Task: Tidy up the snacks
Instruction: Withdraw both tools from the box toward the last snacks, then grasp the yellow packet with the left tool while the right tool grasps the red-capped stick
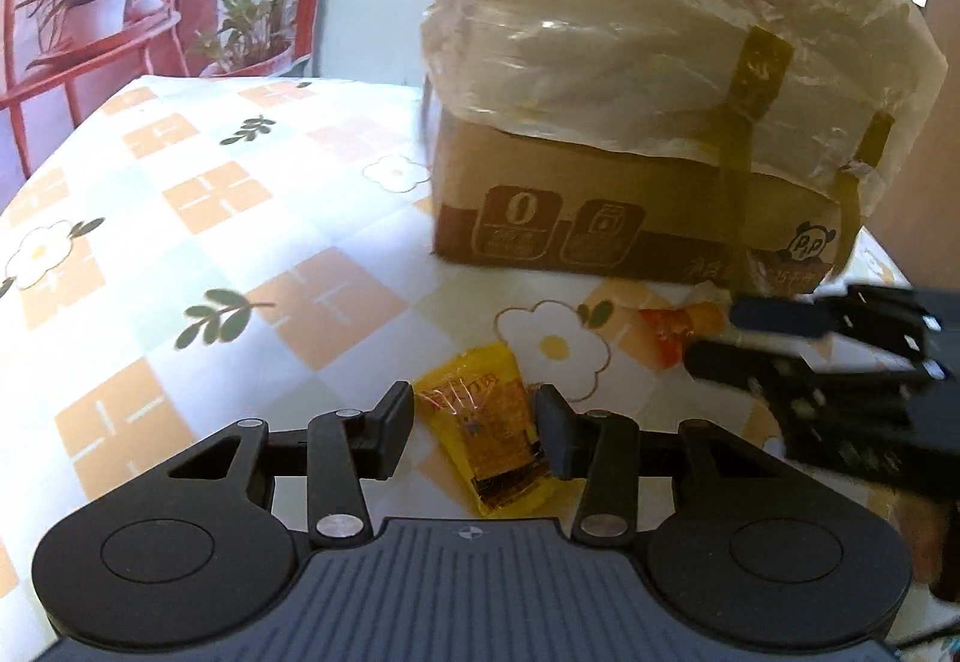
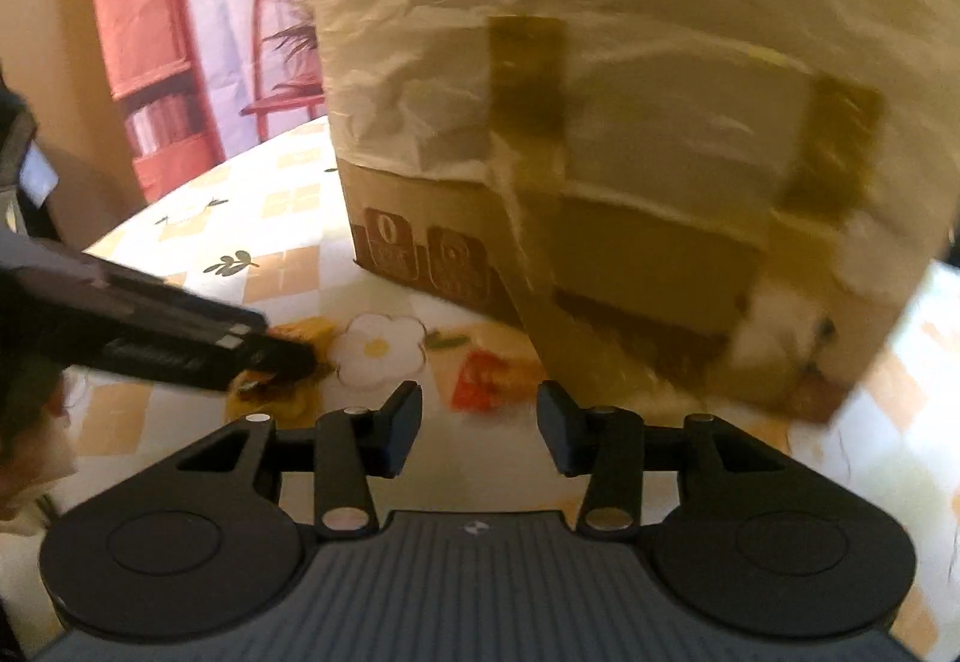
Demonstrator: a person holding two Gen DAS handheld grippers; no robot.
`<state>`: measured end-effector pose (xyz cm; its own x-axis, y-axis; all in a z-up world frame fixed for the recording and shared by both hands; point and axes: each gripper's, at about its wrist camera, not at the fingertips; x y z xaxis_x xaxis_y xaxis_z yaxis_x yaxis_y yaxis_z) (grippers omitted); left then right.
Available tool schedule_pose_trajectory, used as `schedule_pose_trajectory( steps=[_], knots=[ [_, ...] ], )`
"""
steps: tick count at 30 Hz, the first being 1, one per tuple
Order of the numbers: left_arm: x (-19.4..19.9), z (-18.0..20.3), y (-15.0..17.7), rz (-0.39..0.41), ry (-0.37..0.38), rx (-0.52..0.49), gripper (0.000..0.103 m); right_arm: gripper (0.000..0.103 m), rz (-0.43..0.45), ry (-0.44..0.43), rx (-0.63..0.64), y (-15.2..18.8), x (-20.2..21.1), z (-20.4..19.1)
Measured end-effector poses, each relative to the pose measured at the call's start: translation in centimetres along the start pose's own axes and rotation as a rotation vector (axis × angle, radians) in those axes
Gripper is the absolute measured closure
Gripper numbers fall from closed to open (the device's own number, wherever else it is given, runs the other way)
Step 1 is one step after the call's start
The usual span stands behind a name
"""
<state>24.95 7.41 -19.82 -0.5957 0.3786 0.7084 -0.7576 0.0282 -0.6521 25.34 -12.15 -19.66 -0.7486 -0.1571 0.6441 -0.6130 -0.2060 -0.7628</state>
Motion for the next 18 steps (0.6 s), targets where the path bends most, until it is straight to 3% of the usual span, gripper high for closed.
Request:
schedule_pose_trajectory(
  steps=[9,18],
  knots=[
    [-0.3,0.4,0.5,0.010,0.007,0.014,0.060,0.057,-0.068,0.024,0.078,-1.5,-3.3,1.1],
    [-0.4,1.1,0.9,0.016,0.030,0.003,0.062,0.059,-0.134,0.007,-0.010,0.3,-1.7,2.0]
  ],
)
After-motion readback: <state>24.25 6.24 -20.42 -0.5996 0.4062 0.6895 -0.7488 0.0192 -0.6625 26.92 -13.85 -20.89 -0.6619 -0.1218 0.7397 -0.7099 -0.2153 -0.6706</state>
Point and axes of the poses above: each gripper's, at about its wrist camera, not at the fingertips, and x roughly against the way its jaws point, z to its right, y to its underside, and after that the axes turned 7 degrees about y, right-handed
